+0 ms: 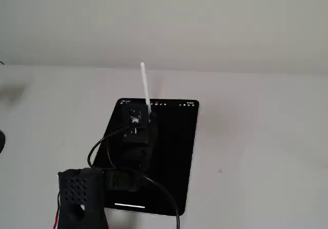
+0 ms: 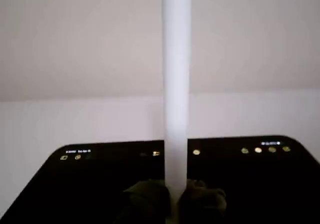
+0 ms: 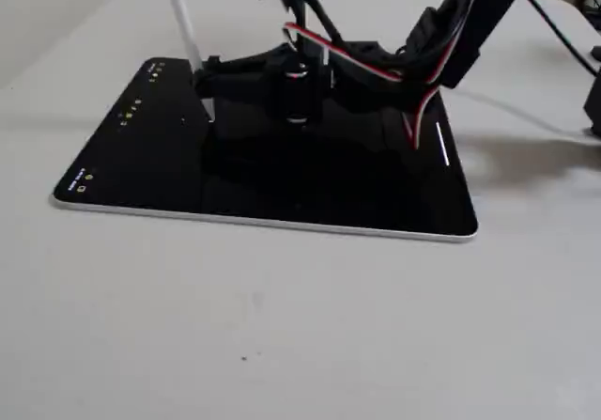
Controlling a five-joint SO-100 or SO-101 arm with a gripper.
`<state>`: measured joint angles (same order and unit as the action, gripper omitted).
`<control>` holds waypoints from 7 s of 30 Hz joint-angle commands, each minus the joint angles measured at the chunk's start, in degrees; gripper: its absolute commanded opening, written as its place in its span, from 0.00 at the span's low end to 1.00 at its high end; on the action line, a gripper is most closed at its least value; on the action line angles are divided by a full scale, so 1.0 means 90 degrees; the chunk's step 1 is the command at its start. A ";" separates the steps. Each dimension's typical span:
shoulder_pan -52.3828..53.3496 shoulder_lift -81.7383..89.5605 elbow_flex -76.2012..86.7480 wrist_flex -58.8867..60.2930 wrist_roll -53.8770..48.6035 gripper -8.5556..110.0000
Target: Draw a line in the middle of the ipad using the apple pencil
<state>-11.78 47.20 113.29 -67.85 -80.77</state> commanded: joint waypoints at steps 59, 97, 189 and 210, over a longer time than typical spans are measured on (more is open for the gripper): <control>-0.0137 0.0225 0.4785 -0.4131 0.0068 0.07; -0.0137 0.0029 0.4922 -0.4297 0.0117 0.07; 0.1377 1.5918 0.5195 1.5146 0.8105 0.07; 0.1387 1.5918 0.5400 1.5283 0.8047 0.07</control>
<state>0.44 189.58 164.62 69.61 -7.47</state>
